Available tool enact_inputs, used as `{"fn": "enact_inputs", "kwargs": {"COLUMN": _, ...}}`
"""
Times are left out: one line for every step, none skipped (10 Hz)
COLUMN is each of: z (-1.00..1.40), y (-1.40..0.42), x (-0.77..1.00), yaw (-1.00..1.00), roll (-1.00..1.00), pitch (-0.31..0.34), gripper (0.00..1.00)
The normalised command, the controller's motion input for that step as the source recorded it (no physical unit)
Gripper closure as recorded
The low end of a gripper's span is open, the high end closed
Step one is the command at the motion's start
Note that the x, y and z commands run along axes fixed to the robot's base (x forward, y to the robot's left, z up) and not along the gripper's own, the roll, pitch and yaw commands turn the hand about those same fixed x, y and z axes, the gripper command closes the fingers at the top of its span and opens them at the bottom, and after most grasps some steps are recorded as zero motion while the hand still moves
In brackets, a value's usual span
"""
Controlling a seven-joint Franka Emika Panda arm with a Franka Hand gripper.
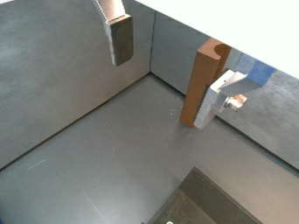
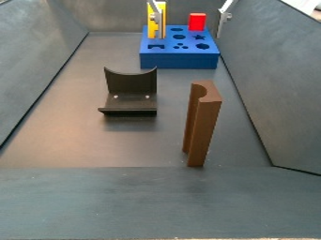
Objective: Pick up the arch object. Move up. Rotate the arch object. Move to above the board. Insert the arch object.
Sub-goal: Pick up the arch object.
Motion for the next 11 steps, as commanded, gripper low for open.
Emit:
{"fn": "enact_inputs", "kwargs": {"z": 0.0, "y": 0.0, "x": -0.16, "yaw": 0.0, "roll": 0.0, "pitch": -0.047, "gripper": 0.0}}
{"fn": "enact_inputs", "kwargs": {"z": -0.11, "y": 0.83, "x": -0.13, "yaw": 0.25, "roll": -0.08, "pitch": 0.0, "gripper": 0.0}}
{"fn": "enact_inputs", "kwargs": {"z": -0.19, "y": 0.83, "x": -0.04, "yaw": 0.31, "roll": -0.07, "pitch": -0.003, "gripper": 0.0}}
{"fn": "enact_inputs", "kwargs": {"z": -0.23, "y": 0.81, "x": -0.04, "yaw": 0.31, "roll": -0.08, "pitch": -0.017, "gripper": 0.0}}
{"fn": "enact_inputs", "kwargs": {"z": -0.3, "y": 0.81, "x": -0.01, "yaw": 0.29, "roll": -0.1, "pitch": -0.037, "gripper": 0.0}}
{"fn": "enact_inputs", "kwargs": {"z": -0.33, "y": 0.8, "x": 0.0, "yaw": 0.27, "roll": -0.12, "pitch": -0.044, "gripper": 0.0}}
{"fn": "enact_inputs", "kwargs": {"z": -0.31, "y": 0.77, "x": 0.0, "yaw": 0.25, "roll": -0.15, "pitch": -0.044, "gripper": 0.0}}
{"fn": "enact_inputs", "kwargs": {"z": -0.3, "y": 0.77, "x": 0.0, "yaw": 0.24, "roll": -0.16, "pitch": -0.037, "gripper": 0.0}}
{"fn": "enact_inputs", "kwargs": {"z": -0.24, "y": 0.75, "x": 0.0, "yaw": 0.23, "roll": -0.2, "pitch": -0.026, "gripper": 0.0}}
{"fn": "enact_inputs", "kwargs": {"z": -0.22, "y": 0.72, "x": 0.01, "yaw": 0.24, "roll": -0.21, "pitch": -0.033, "gripper": 0.0}}
{"fn": "enact_inputs", "kwargs": {"z": -0.3, "y": 0.67, "x": 0.17, "yaw": 0.2, "roll": -0.28, "pitch": -0.019, "gripper": 0.0}}
